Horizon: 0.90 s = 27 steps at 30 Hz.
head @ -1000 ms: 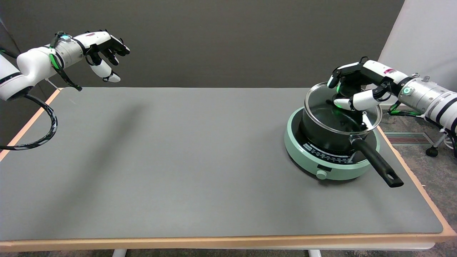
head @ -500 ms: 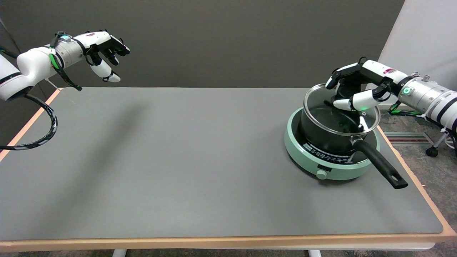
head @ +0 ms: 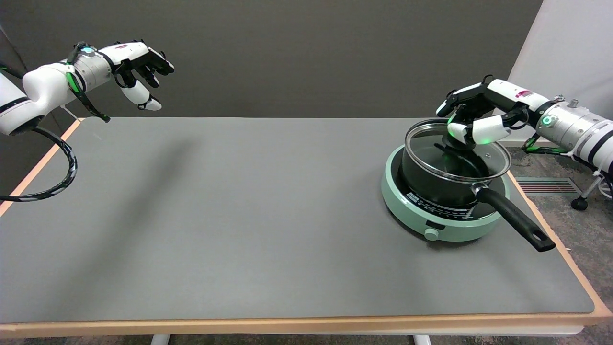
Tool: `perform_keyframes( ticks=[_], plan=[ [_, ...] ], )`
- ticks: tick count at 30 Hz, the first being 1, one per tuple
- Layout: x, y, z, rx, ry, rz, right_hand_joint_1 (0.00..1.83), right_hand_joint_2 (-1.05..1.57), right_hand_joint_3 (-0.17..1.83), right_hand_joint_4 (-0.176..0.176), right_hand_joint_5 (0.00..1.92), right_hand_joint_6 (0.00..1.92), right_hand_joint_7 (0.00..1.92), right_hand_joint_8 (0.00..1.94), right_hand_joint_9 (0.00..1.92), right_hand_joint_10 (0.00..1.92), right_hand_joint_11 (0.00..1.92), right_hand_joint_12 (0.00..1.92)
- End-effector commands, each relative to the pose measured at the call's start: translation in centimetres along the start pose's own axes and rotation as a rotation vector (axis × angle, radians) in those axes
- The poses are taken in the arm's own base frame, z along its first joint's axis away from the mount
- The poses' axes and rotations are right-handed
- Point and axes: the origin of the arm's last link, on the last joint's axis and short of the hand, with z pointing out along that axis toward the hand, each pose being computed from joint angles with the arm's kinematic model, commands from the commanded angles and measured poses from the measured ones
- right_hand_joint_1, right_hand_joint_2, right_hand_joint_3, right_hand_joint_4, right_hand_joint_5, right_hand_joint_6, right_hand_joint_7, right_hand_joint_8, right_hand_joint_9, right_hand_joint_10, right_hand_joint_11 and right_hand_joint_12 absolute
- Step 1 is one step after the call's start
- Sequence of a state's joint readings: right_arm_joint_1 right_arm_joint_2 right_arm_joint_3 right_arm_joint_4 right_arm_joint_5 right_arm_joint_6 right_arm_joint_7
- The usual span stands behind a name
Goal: Place the pot lid onto the pot.
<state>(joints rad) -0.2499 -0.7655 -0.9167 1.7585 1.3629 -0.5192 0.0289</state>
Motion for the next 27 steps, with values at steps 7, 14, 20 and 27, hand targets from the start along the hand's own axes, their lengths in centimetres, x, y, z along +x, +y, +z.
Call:
perform_keyframes(
  ticks=[7,14,20,27],
  plan=[
    [0.5,0.7,0.2,-0.017,0.009,0.007,0.91,0.65,0.86,0.147,0.73,0.53,0.95,0.50,0.90,0.90,0.19,1.92],
    [1.1,0.4,0.9,-0.002,0.034,0.018,0.93,0.63,0.85,0.128,0.72,0.48,0.94,0.47,0.90,0.90,0.12,1.92],
    [1.9,0.2,1.0,0.006,0.076,0.019,0.95,0.62,0.85,0.110,0.71,0.45,0.92,0.43,0.88,0.87,0.09,1.92],
    [3.5,0.1,0.0,0.008,0.159,0.022,0.98,0.61,0.88,0.088,0.65,0.32,0.86,0.35,0.84,0.79,0.02,1.92]
  ],
)
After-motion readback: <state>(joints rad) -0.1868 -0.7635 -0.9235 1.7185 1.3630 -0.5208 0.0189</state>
